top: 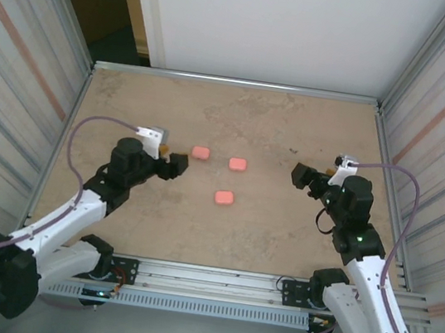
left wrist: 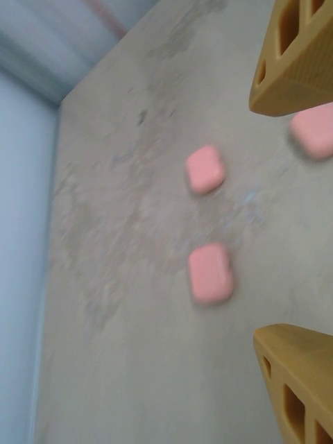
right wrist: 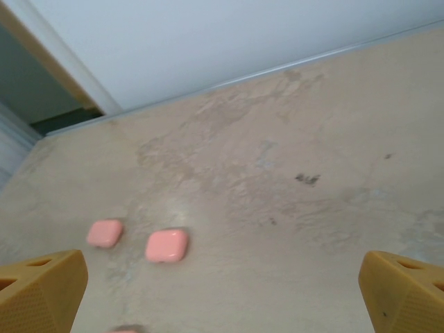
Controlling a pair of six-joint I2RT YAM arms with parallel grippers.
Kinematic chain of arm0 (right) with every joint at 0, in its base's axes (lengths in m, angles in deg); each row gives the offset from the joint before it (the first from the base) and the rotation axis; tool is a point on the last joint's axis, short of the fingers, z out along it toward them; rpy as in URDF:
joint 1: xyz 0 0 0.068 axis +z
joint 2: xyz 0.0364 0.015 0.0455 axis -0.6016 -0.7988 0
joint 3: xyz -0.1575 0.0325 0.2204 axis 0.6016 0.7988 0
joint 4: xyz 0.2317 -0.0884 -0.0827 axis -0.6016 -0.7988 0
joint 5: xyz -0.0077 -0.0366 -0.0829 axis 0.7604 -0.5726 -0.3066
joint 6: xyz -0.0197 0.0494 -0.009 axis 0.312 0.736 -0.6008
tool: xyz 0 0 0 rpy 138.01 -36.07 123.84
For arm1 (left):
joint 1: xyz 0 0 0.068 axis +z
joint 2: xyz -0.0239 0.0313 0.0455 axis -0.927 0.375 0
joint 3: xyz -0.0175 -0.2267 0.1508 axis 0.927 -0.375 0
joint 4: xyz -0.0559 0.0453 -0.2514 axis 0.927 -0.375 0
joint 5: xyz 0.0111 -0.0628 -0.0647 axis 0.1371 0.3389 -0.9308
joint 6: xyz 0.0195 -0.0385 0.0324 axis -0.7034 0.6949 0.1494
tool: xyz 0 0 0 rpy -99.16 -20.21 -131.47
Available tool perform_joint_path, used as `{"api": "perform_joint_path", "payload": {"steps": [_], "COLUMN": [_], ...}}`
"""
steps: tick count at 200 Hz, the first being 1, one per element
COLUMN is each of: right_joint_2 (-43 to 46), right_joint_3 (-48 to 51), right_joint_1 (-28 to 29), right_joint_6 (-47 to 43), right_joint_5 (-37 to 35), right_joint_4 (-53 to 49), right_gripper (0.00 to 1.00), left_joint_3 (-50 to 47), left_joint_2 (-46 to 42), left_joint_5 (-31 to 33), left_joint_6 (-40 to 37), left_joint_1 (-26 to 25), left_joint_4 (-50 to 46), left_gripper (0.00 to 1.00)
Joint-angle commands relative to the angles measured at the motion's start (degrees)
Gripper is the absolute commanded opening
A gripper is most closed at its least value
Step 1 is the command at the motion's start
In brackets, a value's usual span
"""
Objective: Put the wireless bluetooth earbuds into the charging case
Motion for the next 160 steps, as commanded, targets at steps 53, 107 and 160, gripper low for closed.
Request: {"api": "perform_joint_path", "payload": {"steps": [53,107,160], "right_joint_2": [-3.02,-14.09,-32.15], "right_joint_3": [9.25,18.48,19.90], "right_joint_1": [-5.06,-10.30,-11.59], "right_joint_6": [-14.24,-15.91,-19.22], "right_joint_5": [-15.52,-16.41,-8.58], "right_joint_4": [13.52,34.90,56.99], "right_gripper": [0.99,0.99,0.99], "left_joint_3": [-7.98,-10.66,-10.47], "left_joint_2": [-9.83,-8.23,-4.75], "left_joint_5": [17.47,23.20,29.07], "left_joint_6": [-4.55,-4.92,-7.90], "left_joint_1": [12.14,17.60,18.97], "left_joint_4": [4.54,10.27,11.66], "left_gripper": [0.87,0.97,0.99]}}
